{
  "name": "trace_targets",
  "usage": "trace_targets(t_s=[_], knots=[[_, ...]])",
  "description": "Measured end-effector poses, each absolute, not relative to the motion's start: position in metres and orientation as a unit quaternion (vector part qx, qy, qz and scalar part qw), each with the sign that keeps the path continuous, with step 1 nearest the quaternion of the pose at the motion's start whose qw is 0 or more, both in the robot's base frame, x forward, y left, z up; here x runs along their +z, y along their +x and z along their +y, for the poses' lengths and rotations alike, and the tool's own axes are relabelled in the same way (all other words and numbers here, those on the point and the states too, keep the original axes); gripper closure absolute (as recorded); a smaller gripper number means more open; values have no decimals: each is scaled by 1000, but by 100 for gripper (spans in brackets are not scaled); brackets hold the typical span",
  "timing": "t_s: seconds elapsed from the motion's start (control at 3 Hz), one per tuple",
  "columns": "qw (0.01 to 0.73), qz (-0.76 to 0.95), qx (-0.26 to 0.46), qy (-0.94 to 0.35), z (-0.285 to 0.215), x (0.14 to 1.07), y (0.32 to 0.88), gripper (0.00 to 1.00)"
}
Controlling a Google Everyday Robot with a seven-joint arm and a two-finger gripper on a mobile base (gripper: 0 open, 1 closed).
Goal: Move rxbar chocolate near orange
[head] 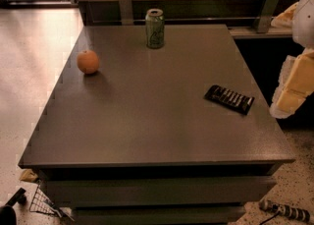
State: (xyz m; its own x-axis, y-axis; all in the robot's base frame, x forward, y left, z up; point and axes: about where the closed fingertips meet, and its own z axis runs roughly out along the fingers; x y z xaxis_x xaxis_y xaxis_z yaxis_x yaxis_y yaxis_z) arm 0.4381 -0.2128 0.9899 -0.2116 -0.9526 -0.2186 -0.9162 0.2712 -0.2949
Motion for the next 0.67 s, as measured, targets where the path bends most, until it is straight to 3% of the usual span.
trace_targets(t_s=[0.67], knots=[[220,785,-23,-578,-226,980,453,0]])
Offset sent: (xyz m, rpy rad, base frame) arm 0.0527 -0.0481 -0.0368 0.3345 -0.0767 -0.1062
